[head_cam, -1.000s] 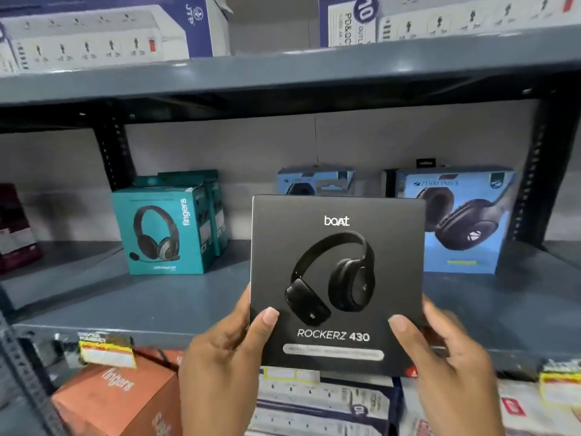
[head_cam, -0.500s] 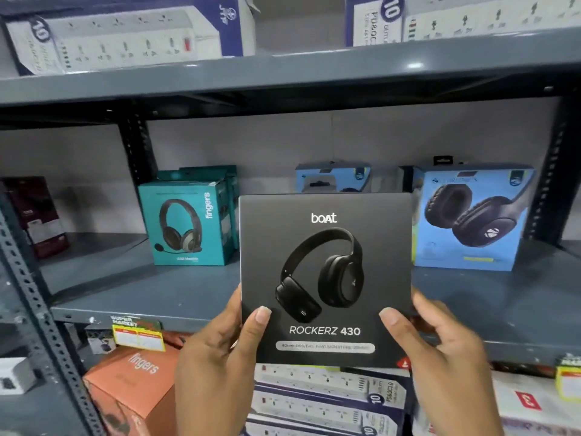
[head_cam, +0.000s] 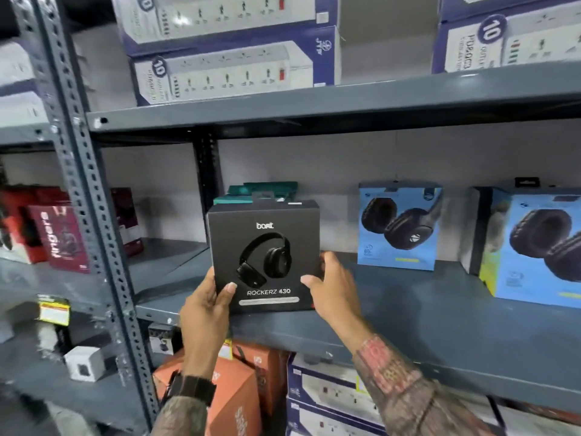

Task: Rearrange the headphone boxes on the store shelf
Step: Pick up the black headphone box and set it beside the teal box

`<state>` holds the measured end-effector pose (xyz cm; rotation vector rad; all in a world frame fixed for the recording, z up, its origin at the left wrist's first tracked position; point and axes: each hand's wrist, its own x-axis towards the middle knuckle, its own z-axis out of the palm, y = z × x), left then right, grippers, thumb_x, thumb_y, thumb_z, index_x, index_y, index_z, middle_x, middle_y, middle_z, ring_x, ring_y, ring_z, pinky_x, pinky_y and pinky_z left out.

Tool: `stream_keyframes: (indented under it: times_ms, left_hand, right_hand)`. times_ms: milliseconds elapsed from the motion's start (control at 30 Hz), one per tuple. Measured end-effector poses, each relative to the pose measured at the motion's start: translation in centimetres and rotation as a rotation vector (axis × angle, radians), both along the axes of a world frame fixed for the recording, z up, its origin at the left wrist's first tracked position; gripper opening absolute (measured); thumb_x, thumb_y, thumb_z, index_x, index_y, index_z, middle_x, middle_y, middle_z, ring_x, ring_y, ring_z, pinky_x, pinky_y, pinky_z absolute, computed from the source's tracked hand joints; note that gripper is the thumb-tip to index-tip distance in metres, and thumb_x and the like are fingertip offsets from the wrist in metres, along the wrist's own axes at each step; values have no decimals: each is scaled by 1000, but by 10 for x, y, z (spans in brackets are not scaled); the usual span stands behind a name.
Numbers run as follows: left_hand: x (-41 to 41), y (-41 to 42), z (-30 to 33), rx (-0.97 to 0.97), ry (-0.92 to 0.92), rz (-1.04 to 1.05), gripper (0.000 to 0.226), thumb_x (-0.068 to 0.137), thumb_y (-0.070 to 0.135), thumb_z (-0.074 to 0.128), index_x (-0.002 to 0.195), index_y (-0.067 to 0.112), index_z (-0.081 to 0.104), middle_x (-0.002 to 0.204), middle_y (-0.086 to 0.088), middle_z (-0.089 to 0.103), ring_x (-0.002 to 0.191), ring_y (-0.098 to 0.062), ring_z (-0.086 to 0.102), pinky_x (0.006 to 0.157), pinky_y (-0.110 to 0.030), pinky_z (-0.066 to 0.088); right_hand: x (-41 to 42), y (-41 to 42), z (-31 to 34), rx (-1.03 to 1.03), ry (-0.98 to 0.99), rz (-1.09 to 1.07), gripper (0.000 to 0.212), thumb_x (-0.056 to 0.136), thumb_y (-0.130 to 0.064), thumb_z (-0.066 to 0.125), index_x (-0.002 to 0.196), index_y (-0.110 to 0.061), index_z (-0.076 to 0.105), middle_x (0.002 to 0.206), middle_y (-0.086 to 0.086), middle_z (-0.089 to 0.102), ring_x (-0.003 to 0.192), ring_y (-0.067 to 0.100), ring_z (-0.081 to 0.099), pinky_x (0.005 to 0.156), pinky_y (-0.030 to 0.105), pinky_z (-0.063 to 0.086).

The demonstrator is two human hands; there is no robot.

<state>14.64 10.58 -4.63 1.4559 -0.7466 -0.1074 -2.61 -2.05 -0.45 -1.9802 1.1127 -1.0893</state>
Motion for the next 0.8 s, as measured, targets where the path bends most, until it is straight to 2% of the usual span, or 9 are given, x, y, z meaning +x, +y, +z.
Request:
stream_keyframes:
  times_ms: [100,200,300,367,433,500,600,733,800]
  left_hand:
    - [-3,-2,-1,5,-7,12,57,103,15,71,158,20,57,141,20,68,128,12,65,121,-32,47]
    - [-11,0,-1,28,-14,68,63,103,20,71,162,17,50,142,16,60,133,-4,61,120,-35,47]
    - [-31,7,-2,-76,99,126,67,103,24,71,165,20,45,161,-2,59,145,-18,60,124,-46,47]
    - [-56,10,-2,-193,134,247,57,105,20,68,160,17,53,155,-7,64,139,-20,64,119,-42,51]
    - [-87,9,3,-328,132,275,42,105,10,66,147,15,65,137,-5,75,124,-14,72,107,-26,59]
    - [-118,-4,9,-346,116,150,30,102,5,69,127,21,76,116,8,83,111,-11,77,97,-15,61]
    - [-155,-32,15,-226,32,-129,29,98,8,74,104,35,81,104,15,86,100,-7,80,89,-19,62]
    - [-217,-81,30,-62,-153,-439,27,97,14,77,101,40,81,102,21,85,94,0,79,88,-16,59]
    - [-249,-109,41,41,-192,-613,27,98,17,77,108,41,78,104,19,84,96,6,77,89,-13,58]
  right_hand:
    - [6,-6,-5,12,-1,-13,32,93,-21,74,121,-18,58,120,6,74,111,35,66,91,44,54]
    - [1,-11,-11,14,-3,25,39,88,-23,76,122,-29,58,117,-3,76,103,28,72,90,46,60]
    - [-22,-12,-9,65,-74,120,65,87,-18,79,146,-30,54,131,-10,69,113,19,72,99,42,60]
    - [-52,-13,-5,55,-110,123,71,91,-15,79,154,-27,49,136,-10,62,123,17,66,102,34,54]
    - [-87,-18,-2,12,-160,95,67,92,-16,79,152,-30,51,136,-10,65,122,13,67,98,28,51]
    - [-127,-27,1,-29,-197,44,62,92,-18,78,148,-31,54,132,-13,67,119,7,68,92,22,49]
    - [-179,-43,5,-65,-244,-42,55,93,-16,78,142,-30,58,127,-12,69,115,6,69,89,19,48]
    - [-250,-67,3,-120,-274,-210,53,92,-13,79,140,-27,61,124,-8,70,111,9,71,87,17,48]
    - [-282,-83,1,-153,-280,-309,51,91,-10,80,136,-26,62,119,-3,71,107,17,73,87,22,51]
